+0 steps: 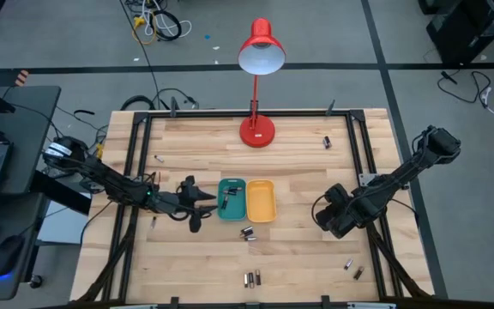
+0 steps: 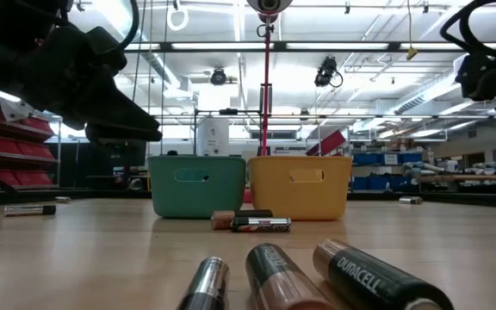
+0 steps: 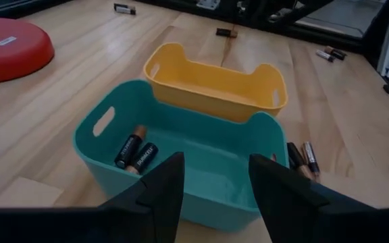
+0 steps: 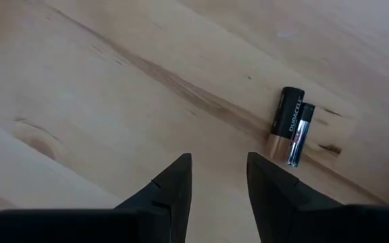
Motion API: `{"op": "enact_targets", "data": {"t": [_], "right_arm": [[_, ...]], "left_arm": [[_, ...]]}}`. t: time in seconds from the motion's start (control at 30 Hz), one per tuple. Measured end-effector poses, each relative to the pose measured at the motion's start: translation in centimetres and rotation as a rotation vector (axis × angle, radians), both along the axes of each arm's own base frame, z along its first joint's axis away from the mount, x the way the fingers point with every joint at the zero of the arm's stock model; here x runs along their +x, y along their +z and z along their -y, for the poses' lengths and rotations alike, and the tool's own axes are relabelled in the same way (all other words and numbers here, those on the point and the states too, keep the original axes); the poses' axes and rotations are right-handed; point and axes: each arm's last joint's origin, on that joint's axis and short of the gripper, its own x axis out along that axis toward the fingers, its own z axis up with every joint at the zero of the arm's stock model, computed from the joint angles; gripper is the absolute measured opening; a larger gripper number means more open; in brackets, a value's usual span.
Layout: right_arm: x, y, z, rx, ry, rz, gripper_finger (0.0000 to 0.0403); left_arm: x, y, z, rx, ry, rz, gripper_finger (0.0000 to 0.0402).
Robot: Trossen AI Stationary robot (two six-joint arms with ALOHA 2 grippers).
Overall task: Sort batteries
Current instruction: Put the black battery into the blue bin
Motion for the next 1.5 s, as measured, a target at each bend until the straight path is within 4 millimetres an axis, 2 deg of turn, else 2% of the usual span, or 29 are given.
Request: {"op": "enact_targets", "data": {"t": [0.37, 0.6, 1.03, 1.23, 1.5], "right_arm": [[-0.3, -0.1, 0.7, -0.029, -0.029, -0.054, 0.0135], [-0.9, -2.5, 1.8, -0.021, -0.065, -0.071, 0.0134], [-1.5, -4.0, 2.5, -0.014, -0.076, -0.086, 0.0125], [-1.3, -4.3, 2.8, 0.004, -0.044, -0.081, 0.0104], [-0.6, -3.8, 2.5, 0.009, 0.006, -0.059, 0.0044]], "left_arm": [[0.0, 0.0, 0.0, -0.003, -0.002, -0.005, 0.0182], [0.0, 0.0, 0.0, -0.019, 0.004, -0.001, 0.0182], [0.0, 0.0, 0.0, -0.016, 0.010, 0.000, 0.0182], [0.0, 0.0, 0.0, -0.019, 0.011, 0.002, 0.0182], [0.0, 0.1, -0.1, -0.013, 0.015, 0.008, 0.0182]]}}
